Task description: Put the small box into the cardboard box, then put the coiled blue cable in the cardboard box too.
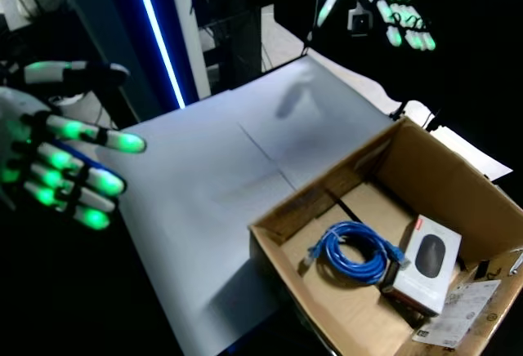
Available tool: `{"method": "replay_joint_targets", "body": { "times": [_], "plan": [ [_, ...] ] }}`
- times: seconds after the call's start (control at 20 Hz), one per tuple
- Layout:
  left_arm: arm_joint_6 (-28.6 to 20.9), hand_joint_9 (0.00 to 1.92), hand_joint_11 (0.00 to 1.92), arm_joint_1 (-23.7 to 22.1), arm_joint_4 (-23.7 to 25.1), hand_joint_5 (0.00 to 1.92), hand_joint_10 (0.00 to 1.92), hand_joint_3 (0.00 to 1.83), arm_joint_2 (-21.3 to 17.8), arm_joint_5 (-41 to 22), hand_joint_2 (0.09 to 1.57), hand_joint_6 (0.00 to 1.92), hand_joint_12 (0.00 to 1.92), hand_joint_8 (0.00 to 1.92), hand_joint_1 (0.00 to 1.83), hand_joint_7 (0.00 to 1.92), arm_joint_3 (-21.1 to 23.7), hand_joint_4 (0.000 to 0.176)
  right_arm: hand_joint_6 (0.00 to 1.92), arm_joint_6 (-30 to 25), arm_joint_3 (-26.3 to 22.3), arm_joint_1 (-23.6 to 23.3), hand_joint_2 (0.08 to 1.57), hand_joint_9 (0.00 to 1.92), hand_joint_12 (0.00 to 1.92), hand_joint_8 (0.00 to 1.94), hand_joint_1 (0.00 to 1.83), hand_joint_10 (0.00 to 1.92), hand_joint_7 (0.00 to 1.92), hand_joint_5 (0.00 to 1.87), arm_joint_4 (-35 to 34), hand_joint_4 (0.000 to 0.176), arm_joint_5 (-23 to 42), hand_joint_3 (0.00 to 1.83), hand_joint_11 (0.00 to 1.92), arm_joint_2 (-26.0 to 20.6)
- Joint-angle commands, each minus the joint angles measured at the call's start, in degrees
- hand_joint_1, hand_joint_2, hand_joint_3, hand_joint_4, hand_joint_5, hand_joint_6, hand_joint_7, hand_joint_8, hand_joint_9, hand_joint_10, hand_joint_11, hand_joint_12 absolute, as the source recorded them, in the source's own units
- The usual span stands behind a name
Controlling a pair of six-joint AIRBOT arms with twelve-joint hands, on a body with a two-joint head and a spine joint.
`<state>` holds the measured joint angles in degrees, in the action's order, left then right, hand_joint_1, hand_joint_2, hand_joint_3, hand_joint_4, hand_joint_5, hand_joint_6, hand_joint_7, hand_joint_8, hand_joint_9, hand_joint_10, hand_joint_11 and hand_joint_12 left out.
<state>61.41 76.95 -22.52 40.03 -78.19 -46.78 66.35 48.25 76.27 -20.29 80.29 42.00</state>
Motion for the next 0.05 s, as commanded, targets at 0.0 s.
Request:
{"method": "replay_joint_targets", "body": {
  "times": [0.0],
  "plan": [
    [-0.3,0.00,0.00,-0.7,-0.2,0.02,0.00,0.00,0.3,-6.9,0.95,0.01,0.00,0.00,0.00,0.00,-0.5,0.176,0.00,-0.2,0.5,-0.4,1.11,0.00,0.00,0.00,0.17,0.00,0.00,0.10,-0.2,0.176,7.4,0.01,0.00,-0.2]
  ]
}}
